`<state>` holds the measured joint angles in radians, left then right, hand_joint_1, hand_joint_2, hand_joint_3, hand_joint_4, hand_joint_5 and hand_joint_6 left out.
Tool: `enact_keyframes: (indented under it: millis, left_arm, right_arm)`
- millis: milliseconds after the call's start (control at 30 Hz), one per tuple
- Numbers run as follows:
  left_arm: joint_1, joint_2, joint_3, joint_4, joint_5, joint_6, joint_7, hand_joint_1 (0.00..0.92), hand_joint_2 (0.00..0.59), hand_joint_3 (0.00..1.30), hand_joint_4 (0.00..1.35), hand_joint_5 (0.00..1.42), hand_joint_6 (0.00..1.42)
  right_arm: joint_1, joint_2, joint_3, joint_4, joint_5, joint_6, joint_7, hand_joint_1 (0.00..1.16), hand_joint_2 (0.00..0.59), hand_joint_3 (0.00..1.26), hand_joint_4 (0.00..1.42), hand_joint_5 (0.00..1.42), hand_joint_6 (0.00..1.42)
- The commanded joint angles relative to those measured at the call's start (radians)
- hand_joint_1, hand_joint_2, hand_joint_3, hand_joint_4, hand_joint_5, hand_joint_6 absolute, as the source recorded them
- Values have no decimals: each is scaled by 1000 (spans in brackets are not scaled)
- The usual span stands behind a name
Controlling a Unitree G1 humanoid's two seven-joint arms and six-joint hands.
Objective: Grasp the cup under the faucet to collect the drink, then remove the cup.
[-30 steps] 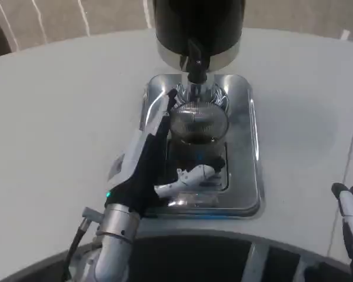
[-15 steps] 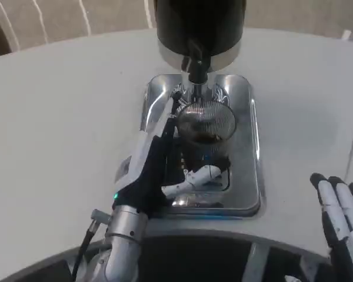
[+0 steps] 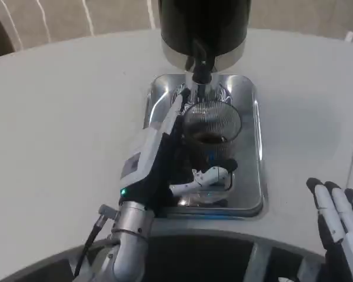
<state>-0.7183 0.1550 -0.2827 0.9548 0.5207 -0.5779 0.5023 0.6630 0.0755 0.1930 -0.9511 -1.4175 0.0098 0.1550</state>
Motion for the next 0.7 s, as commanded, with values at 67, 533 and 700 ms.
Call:
enact_keyframes:
  millis: [67,533,700]
  left_arm:
    - [2,-33,-14,45,29,98,73,549,85,118,190,600,865]
    - [5,-112,13,38,-13,95,214,635,65,1071,1248,1424,1424]
    - [23,-92,27,9,-18,81,217,660,62,1111,1266,1424,1424]
  right_arm:
    - [21,41,13,-16,18,23,2,468,422,0,0,0,0]
    - [-61,43,-8,-12,24,107,66,460,428,0,0,0,0]
    - [-60,43,0,-9,26,109,65,463,424,0,0,0,0]
